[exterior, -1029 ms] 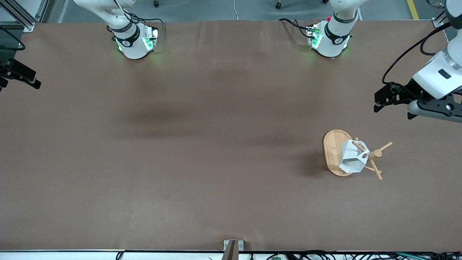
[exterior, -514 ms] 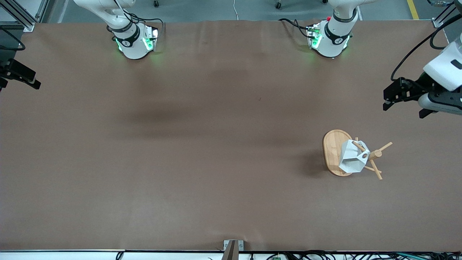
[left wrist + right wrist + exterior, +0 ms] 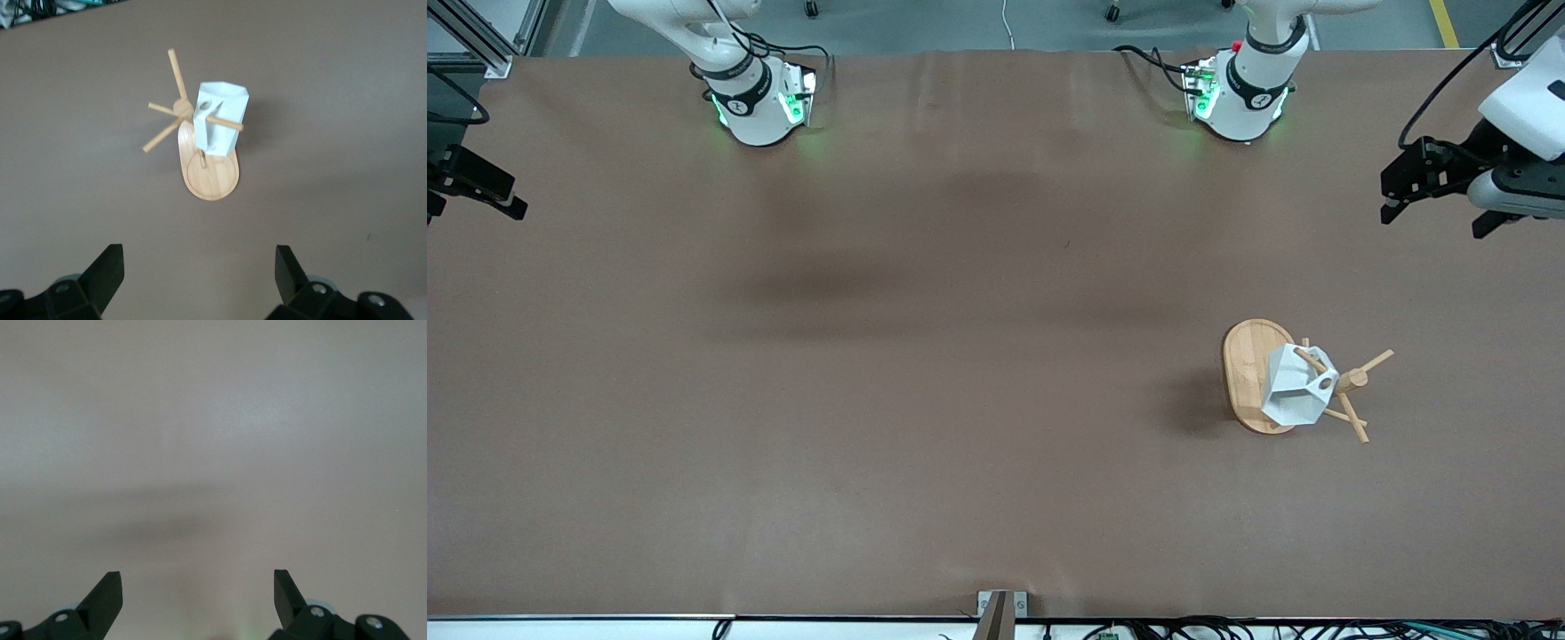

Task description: Hang cup on rack

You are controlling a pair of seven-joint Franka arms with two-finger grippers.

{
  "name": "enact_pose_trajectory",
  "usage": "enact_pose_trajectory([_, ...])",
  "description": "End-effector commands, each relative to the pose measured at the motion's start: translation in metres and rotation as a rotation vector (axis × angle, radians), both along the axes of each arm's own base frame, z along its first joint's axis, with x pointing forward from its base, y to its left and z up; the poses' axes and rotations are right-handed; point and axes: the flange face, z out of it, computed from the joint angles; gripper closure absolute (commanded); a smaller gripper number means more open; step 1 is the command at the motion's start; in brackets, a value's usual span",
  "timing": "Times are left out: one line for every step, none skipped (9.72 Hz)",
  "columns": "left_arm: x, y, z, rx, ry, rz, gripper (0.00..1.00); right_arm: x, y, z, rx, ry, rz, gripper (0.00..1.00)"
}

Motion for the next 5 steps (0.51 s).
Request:
enact_pose_trajectory([-0.0238, -0.0024, -0.0233, 0.007, 0.053, 0.042, 0.0, -0.0056, -0.0036, 0.0017, -0.016, -0.011, -0.009, 0.0])
enact_pose_trajectory([-0.0238, -0.0028, -0.0219, 0.013, 0.049, 0.023, 0.0, -0.0056, -0.0036, 0.0017, -0.016, -0.011, -0.009, 0.0])
enact_pose_trajectory([-0.0239, -0.0035, -0.0212, 0.015, 0.047, 0.02, 0.0, -0.0056, -0.0036, 0.0017, -0.016, -0.011, -0.007, 0.0])
enact_pose_trajectory([-0.0243, -0.0028, -0.0197, 0.013, 0.045, 0.02, 0.0, -0.0056, -0.0036, 0.0017, -0.016, -0.011, -0.007, 0.0])
enact_pose_trajectory([-0.0236, -0.0021, -0.019, 0.013, 0.043, 0.02, 0.0, -0.0056, -0.0036, 0.0017, -0.016, -0.011, -0.007, 0.0])
